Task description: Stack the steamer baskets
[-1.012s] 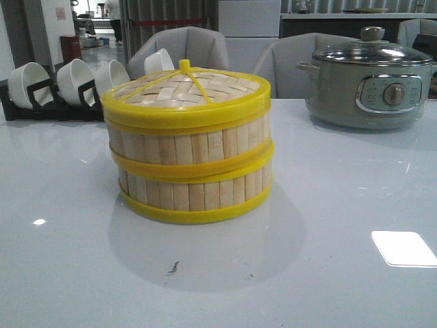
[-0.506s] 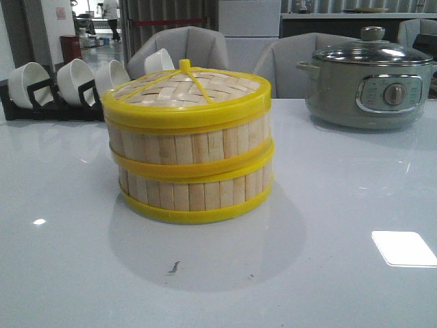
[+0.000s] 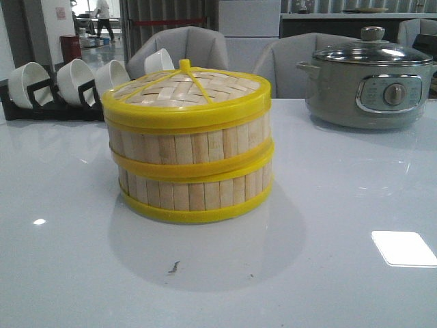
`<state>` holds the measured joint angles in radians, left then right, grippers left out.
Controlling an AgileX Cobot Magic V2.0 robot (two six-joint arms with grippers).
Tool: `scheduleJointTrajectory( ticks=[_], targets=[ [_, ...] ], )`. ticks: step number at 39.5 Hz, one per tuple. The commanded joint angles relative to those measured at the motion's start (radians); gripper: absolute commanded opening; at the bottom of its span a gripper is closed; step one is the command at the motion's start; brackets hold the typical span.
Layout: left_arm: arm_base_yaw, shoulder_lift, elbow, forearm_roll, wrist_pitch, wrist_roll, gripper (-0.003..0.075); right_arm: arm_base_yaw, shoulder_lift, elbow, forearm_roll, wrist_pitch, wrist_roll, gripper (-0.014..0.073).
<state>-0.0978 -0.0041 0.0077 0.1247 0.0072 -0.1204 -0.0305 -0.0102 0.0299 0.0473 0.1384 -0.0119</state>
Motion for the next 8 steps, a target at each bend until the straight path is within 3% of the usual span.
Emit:
scheduleJointTrajectory(
  ticks=[1, 8],
  targets=[
    [-0.001, -0.013, -0.001, -0.002, -0.081, 0.001, 0.0087, -0.004, -0.022, -0.014, 0.001, -0.079, 0.003, 0.0035],
    [-0.001, -0.013, -0.001, -0.002, -0.081, 0.001, 0.0086, -0.004, -0.022, -0.014, 0.001, -0.079, 0.003, 0.0035]
  ],
)
